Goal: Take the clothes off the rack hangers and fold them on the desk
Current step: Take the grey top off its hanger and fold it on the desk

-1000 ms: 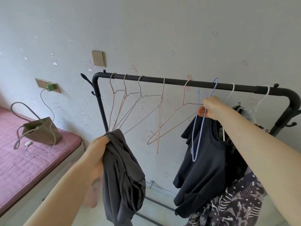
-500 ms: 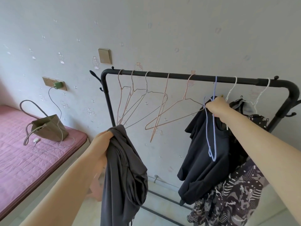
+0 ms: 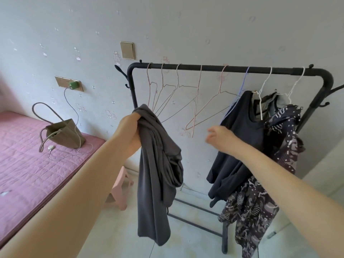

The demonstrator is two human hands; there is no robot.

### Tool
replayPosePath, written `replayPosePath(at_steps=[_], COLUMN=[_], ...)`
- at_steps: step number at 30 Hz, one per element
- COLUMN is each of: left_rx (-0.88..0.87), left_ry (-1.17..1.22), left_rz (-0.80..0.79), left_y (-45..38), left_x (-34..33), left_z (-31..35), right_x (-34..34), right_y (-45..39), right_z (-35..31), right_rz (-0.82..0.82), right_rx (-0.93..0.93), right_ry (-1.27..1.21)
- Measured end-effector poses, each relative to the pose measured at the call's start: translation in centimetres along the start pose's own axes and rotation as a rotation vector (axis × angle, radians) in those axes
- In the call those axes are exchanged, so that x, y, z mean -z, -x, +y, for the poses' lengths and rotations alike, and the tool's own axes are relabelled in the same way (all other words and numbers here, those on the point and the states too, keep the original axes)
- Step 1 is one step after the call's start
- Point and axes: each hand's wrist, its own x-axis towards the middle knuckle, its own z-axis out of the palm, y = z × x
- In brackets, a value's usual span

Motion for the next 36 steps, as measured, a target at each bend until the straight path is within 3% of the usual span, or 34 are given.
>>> replayPosePath(at_steps=[5,8,19,26,36], left_rx=[-0.06,-0.089,-0.111,-0.144,0.022], left_ry=[0.08,0.115,0.012,-0.142,-0.533], left_rz=[0.0,0.039,0.265,0.634,1.159], left_y=[1.4,2.7,5.8,11.6,29.5], left_x=[0.3,1.0,7.8,14.9,23.2], left_z=[2.5,4.0,5.2,4.2,-0.5], right_x=[-8.7,-12.2,-15.8,-16.1,-21.1], right_y=[3.5,5.1,2.6,0.7,7.0], right_z=[0.6,-0.9,-8.7,-12.9,-22.1], right_rz=[-0.462,-0.602,-0.521,-0.593,-0.837], right_rx=[-0.002,0.021,0.247,0.329,0.781], right_ry=[0.137,-0.036,-0.322,-0.454,-0.333])
